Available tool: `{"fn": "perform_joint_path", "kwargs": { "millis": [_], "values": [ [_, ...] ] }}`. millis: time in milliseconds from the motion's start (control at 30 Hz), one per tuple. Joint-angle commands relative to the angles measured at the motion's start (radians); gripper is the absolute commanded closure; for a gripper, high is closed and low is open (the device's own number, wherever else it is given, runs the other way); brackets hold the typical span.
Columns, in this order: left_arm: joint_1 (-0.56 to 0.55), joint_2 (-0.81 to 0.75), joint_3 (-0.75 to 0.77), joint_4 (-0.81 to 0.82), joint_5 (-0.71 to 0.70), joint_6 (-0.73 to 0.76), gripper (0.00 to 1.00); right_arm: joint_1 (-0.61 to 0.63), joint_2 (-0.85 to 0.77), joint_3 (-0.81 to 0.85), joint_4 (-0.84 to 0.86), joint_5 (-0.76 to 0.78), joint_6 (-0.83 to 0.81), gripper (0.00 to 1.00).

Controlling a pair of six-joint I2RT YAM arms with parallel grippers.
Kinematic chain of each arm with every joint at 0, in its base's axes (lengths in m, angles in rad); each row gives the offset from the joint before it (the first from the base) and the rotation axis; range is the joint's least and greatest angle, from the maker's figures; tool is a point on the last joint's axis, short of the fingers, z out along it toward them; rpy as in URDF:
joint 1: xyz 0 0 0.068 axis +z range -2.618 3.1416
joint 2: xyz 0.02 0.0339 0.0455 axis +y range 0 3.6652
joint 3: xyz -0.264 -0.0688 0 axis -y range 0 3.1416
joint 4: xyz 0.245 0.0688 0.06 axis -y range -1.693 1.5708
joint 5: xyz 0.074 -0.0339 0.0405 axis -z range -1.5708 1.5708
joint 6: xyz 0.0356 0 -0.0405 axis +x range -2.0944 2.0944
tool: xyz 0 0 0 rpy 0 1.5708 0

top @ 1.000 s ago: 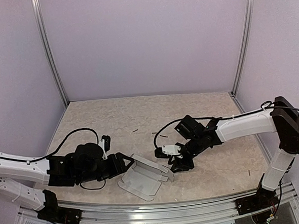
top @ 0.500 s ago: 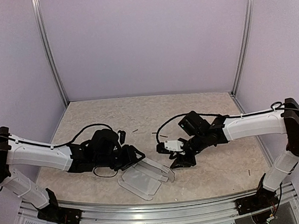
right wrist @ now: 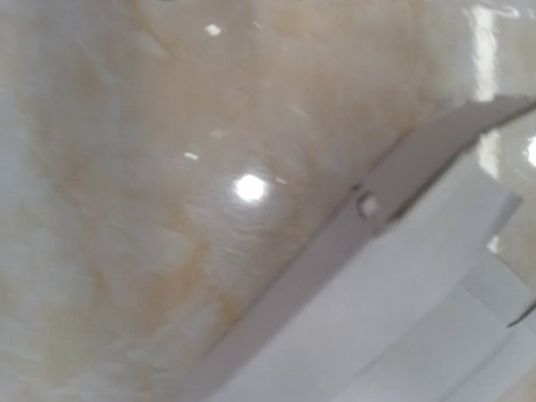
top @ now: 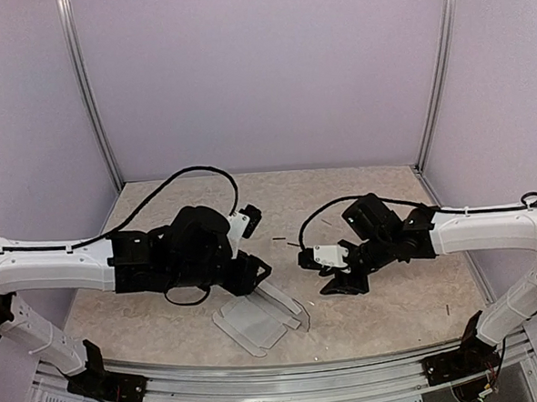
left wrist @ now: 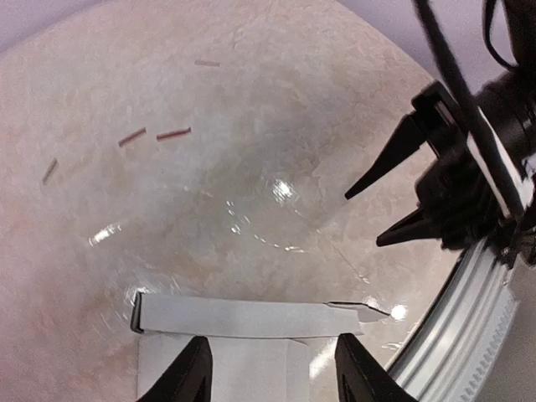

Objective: Fold the paper box

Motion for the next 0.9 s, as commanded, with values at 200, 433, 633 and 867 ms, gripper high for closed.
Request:
{"fn": "perform_joint_path", "kwargs": {
  "millis": [200, 433, 633, 867],
  "values": [
    [-0.196, -0.025, -0.469, 0.729, -0.513, 1.147, 0.55, -0.108, -0.076, -0.008, 0.002, -0.023, 0.018, 0.56],
    [-0.191, 0.113, -0.515, 1.066, -0.545, 1.452, 0.54, -0.132, -0.082, -0.017, 0.006, -0.042, 0.019, 0.56],
    [-0.195, 0.228, -0.475, 1.093, -0.511, 1.58, 0.6, -0.149, -0.088, -0.021, 0.0, -0.058, 0.015, 0.56],
    [-0.202, 0.187, -0.472, 0.951, -0.485, 1.597, 0.61, -0.179, -0.102, -0.031, -0.006, -0.085, 0.009, 0.56]
  ]
}}
